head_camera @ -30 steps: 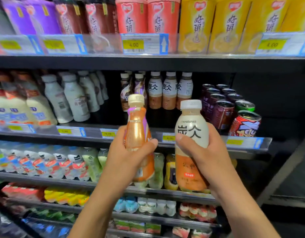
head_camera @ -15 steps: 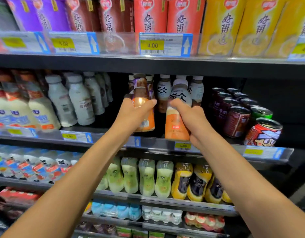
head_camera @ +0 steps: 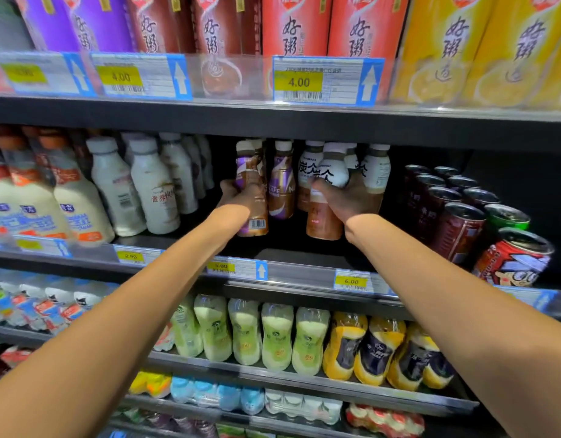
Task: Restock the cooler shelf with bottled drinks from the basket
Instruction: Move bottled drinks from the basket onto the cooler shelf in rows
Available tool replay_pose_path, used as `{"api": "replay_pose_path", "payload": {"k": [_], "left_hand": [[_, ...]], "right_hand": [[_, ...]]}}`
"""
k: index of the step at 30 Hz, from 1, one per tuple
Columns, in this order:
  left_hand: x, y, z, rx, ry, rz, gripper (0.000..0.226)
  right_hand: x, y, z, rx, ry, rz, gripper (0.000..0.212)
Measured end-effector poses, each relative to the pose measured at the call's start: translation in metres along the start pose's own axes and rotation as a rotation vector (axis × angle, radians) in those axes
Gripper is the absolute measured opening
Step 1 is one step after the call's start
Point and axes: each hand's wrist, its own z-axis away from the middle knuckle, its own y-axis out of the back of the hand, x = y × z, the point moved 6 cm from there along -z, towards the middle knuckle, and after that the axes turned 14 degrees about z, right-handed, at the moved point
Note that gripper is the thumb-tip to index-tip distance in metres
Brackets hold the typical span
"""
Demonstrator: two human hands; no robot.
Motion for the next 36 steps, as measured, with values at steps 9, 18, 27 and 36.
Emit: {"api": "replay_pose_path", "payload": {"k": [9, 18, 27, 36], "left_hand": [[-0.001, 0.014, -0.005, -0.146, -0.115, -0.042, 0.055], [0.004, 0.008, -0.005, -0.191, -0.219, -0.258, 0.058], [0.002, 0.011, -0.015, -0.177, -0.253, -0.337, 0.057], [0.006, 0.009, -0.010, -0.204, -0.287, -0.354, 0.057]], "right_hand": [[-0.002, -0.024, -0.023, -0.128, 0.099, 0.115, 0.058], [0.010, -0.029, -0.042, -0.001, 0.082, 0.220, 0.069], [0.013, -0.036, -0.044, 0.039, 0.038, 0.301, 0.102], [0.013, -0.043, -0.048, 0.043, 0.024, 0.334, 0.113]]}}
